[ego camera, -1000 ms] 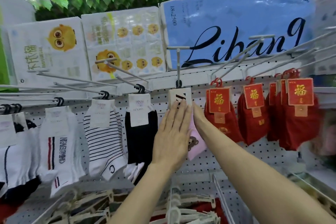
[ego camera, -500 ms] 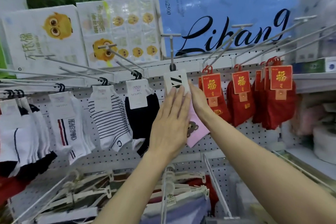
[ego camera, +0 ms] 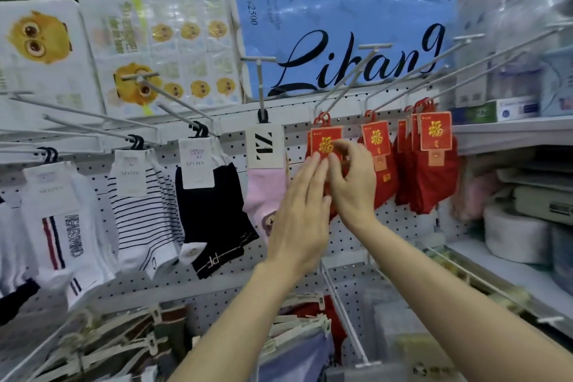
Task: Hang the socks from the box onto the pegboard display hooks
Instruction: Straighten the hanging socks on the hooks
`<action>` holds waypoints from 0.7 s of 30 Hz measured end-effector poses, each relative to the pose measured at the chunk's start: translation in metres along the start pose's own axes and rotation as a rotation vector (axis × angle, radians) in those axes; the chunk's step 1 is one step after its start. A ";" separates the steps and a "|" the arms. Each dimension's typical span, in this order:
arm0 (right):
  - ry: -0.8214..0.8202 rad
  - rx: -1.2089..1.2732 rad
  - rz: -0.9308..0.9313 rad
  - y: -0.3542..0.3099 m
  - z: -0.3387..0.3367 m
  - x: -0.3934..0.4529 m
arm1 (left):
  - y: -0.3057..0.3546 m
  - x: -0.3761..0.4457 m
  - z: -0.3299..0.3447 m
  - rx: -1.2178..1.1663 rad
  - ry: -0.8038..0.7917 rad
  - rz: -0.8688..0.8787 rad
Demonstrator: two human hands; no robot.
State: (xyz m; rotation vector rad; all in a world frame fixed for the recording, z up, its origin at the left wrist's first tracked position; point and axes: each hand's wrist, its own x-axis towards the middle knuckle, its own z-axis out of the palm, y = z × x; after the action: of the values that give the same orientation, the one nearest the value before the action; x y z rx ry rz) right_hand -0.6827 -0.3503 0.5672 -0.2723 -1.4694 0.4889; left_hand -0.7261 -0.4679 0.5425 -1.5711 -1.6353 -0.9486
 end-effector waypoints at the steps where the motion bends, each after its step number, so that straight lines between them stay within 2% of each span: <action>1: 0.003 -0.047 -0.012 0.011 -0.003 0.006 | 0.003 0.011 0.010 -0.068 -0.011 -0.101; 5: -0.219 -0.078 0.115 0.046 -0.005 0.026 | 0.004 0.068 0.037 -0.258 -0.044 -0.557; 7: -0.336 -0.078 0.151 0.058 -0.004 0.032 | -0.001 0.091 0.046 -0.444 -0.009 -0.752; 10: -0.414 -0.066 0.167 0.066 0.000 0.039 | -0.018 0.110 0.057 -0.775 0.079 -1.002; 13: -0.431 -0.040 0.162 0.068 0.005 0.044 | -0.032 0.117 0.066 -0.942 0.103 -1.053; 21: -0.409 0.056 0.147 0.068 -0.005 0.044 | -0.016 0.115 0.049 -1.002 0.114 -1.019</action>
State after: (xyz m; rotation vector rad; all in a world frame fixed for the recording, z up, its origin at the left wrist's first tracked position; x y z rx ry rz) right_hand -0.6867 -0.2700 0.5737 -0.2461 -1.8374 0.7347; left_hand -0.7472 -0.3670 0.6147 -1.0400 -1.9979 -2.6329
